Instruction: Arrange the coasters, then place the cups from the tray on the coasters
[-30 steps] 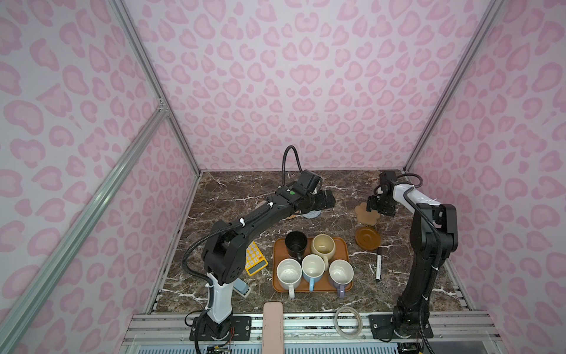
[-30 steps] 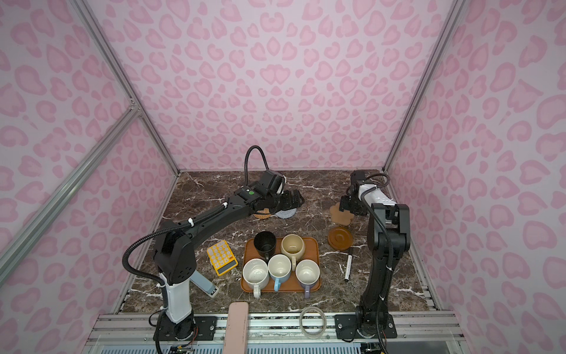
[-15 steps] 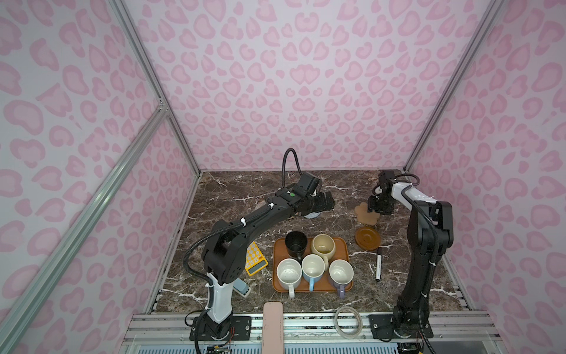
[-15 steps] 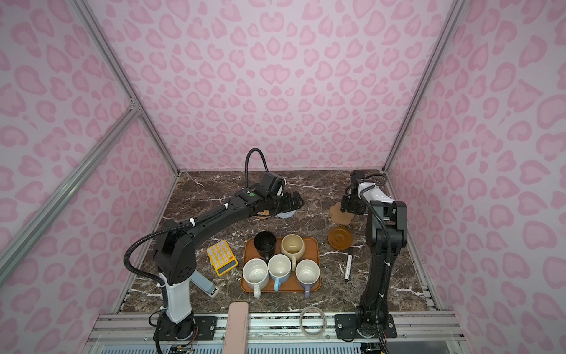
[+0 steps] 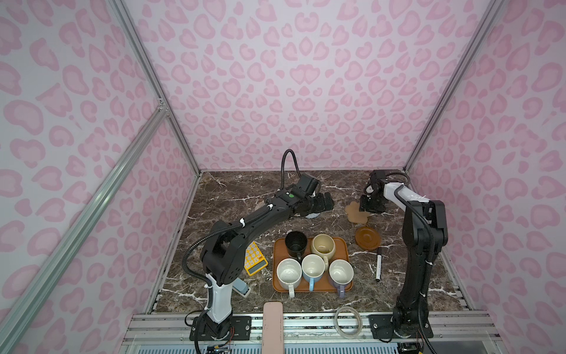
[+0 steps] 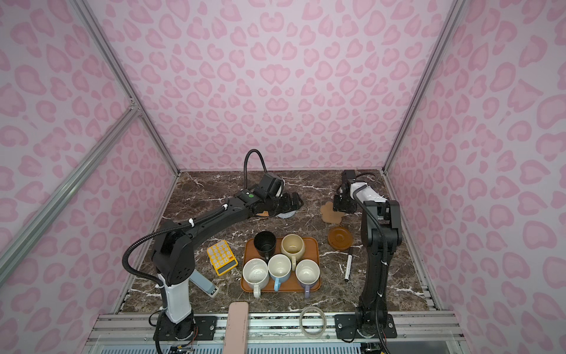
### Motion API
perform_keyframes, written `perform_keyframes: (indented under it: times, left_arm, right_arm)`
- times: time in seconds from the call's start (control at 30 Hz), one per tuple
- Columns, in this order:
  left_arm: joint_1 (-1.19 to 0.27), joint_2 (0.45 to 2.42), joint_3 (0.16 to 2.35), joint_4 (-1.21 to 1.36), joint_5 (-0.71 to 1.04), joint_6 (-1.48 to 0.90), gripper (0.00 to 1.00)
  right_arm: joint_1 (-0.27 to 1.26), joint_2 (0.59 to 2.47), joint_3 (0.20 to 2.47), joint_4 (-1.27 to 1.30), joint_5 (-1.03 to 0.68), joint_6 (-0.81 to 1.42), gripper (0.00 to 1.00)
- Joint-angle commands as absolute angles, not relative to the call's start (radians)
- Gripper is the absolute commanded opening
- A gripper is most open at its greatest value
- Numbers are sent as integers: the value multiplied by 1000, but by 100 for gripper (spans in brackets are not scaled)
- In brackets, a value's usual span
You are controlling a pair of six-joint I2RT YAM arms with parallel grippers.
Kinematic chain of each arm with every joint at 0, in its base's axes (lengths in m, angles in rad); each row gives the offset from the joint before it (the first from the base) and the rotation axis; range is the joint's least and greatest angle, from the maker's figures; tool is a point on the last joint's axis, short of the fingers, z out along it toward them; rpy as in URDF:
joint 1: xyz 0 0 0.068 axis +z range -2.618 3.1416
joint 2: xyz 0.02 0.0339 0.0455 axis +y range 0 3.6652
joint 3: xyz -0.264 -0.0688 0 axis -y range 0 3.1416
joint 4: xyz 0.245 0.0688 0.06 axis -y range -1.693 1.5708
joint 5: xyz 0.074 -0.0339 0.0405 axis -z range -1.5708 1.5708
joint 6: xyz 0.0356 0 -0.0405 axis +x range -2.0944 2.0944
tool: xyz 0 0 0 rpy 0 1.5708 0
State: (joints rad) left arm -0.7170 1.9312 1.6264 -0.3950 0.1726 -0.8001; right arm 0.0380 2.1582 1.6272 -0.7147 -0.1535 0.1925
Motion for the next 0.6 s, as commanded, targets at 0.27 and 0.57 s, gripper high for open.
perform_keyframes:
  times: [0.27, 0.57]
  left_arm:
    - [-705, 1888, 1573, -362, 158, -814, 99]
    - [-695, 1867, 1550, -355, 158, -816, 99]
  right_arm:
    - [122, 2196, 1645, -773, -159, 301, 50]
    - [190, 2225, 1679, -779, -156, 405, 49]
